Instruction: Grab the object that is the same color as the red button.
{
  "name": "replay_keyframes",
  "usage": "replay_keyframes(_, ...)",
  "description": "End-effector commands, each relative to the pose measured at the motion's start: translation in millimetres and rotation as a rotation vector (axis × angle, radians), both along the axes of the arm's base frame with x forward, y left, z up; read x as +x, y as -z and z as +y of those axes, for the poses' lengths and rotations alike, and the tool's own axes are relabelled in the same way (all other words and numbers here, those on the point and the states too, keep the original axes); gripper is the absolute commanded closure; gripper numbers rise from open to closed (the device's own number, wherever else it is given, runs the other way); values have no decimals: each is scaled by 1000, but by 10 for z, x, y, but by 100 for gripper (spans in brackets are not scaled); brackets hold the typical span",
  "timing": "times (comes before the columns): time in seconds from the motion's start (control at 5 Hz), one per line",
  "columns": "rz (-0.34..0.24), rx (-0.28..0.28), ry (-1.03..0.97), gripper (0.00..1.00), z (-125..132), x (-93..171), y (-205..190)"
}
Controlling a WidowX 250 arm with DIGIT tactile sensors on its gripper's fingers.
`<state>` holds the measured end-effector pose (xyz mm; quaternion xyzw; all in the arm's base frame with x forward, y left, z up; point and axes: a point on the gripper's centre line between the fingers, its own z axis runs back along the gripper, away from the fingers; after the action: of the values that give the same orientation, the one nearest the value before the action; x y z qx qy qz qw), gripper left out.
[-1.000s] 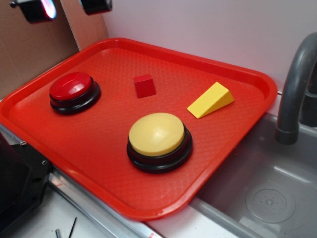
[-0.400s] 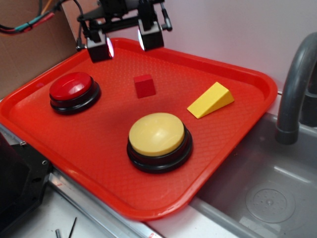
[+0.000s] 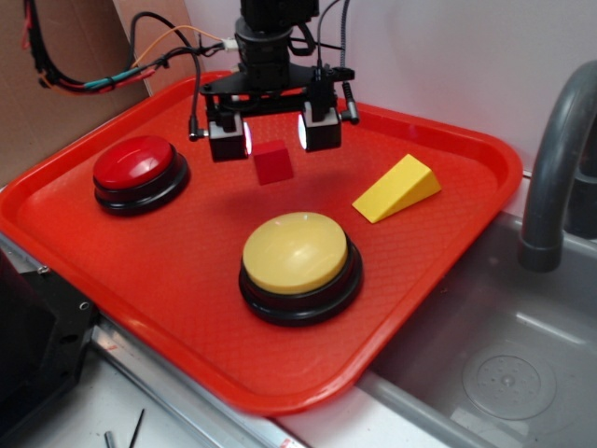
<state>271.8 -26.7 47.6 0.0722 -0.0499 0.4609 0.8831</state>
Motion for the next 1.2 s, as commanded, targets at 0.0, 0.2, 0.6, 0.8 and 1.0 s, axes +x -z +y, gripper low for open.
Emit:
replay_keyframes(0.0, -17, -7, -16, 0, 145, 34, 48)
replay_keyframes(0.2, 16, -8, -41, 0, 245, 136, 130)
replay_keyframes(0.6, 6, -5, -72, 12, 255, 20, 215)
replay_keyframes(0.8, -1, -6, -63, 100, 230, -45, 216)
replay_keyframes(1.0, -2, -8, -66, 100, 220, -81, 216)
